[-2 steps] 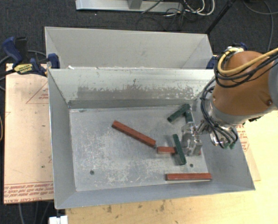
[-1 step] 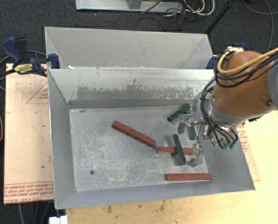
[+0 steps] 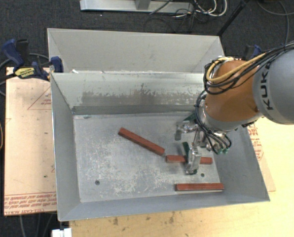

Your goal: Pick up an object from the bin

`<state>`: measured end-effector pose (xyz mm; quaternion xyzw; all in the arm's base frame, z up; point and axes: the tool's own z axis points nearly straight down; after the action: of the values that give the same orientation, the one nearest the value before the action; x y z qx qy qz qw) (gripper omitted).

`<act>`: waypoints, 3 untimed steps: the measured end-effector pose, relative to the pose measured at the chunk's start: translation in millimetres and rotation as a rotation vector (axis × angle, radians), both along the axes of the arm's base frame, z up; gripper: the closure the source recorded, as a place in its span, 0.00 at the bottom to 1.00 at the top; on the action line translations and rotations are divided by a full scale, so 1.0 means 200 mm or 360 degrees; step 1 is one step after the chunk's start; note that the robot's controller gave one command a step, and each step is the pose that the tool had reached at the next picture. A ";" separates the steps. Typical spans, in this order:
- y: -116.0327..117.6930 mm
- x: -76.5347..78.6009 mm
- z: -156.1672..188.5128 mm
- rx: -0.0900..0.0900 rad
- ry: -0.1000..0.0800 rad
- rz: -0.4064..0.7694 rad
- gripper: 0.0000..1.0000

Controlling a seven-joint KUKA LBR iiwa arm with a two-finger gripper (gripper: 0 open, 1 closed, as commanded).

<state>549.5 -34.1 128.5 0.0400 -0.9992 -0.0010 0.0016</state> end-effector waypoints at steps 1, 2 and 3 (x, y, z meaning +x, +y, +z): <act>-0.35 0.11 -0.30 -0.0003 0.0001 -0.0081 0.00; 0.12 0.28 -0.09 0.0005 -0.0016 -0.0326 0.00; -0.01 0.10 -0.30 -0.0002 0.0000 -0.0521 0.00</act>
Offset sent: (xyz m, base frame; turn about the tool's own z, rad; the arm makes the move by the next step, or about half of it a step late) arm 0.0228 -0.0671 -0.0585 0.0429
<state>568.5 -35.9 68.3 -0.1234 -0.9924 -0.0005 0.0013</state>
